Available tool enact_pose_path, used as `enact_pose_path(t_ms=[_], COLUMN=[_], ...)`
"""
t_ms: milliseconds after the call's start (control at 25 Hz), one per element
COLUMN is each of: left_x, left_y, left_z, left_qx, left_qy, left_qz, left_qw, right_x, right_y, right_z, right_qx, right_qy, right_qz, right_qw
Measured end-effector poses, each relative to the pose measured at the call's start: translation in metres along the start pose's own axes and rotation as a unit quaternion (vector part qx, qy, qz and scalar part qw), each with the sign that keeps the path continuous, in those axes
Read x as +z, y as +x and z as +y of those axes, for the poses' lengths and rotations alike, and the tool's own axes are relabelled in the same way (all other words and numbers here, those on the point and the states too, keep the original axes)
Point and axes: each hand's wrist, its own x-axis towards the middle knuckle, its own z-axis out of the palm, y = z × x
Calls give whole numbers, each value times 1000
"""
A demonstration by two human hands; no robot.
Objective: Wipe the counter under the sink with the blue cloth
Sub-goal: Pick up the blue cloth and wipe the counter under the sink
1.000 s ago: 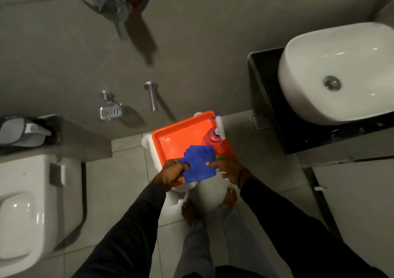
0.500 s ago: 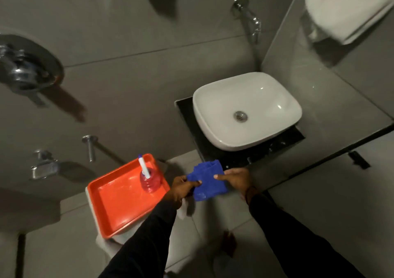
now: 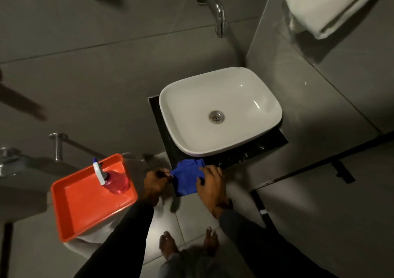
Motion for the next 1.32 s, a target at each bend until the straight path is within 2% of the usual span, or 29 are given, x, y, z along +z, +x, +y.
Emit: enact_pose_path(t_ms=[80,120,240,360,600,720,840,920,1080,1160,1240,1320], left_x=[3,2,-1,14,45,44,42,44,44,46,46,46], left_y=[2,7,25,33,43,48,48,45,44,44,46,50], left_z=[17,29,70,95,90,87,86,88,88,87,84,82], left_qx=[14,38,159,281,308,326,330,320,308,306,300,298], left_qy=[13,36,112,222,384,394,415,430,459,461,459,457], left_qz=[31,52,99,115,84,86,91,97,112,120,124,127], left_qw=[999,997,976,927,867,855,843,839,826,824,827,829], right_x=[9,15,31,33,31,15,-24,-58,-122,-138,-132,-115], right_y=[-10,-13,-18,-20,-9,-2,22,45,95,110,107,86], right_z=[6,4,-4,-2,16,52,107,153,232,244,235,219], right_qx=[-164,-199,-205,-173,-191,-215,-195,-157,-27,19,26,-42], right_qy=[-109,-148,-215,-225,-166,-182,-195,-195,-231,-226,-203,-197], right_qz=[-121,-173,-228,-233,-191,-159,-120,-155,-140,-149,-140,-138], right_qw=[973,953,927,930,948,946,954,956,962,963,969,970])
